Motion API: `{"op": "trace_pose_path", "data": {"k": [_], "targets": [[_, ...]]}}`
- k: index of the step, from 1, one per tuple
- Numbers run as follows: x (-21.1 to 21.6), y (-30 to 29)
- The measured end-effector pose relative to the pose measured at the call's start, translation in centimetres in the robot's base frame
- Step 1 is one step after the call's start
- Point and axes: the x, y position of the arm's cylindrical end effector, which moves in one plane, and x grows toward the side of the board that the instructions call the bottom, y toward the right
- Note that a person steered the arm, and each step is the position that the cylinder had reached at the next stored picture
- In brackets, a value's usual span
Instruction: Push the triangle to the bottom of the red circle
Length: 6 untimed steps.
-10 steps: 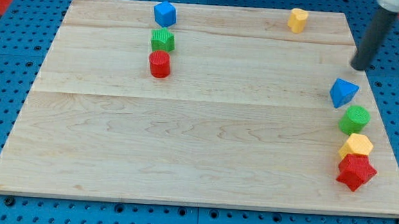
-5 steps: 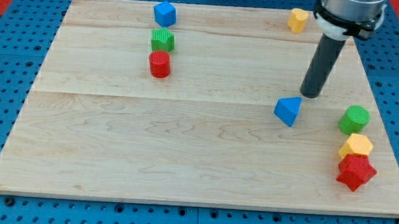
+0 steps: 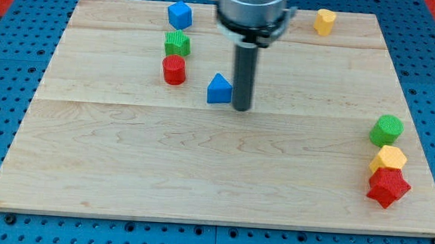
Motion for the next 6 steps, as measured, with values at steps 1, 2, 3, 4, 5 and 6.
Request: {"op": "trace_pose_path", "data": {"k": [1,2,3,4,5,6], "targets": [[-2.3,-0.3],[-3.0,-7.5],[-2.9,-8.6],[-1.7,-8.8],[-1.5,-10.7],[-1.5,-8.6]]}}
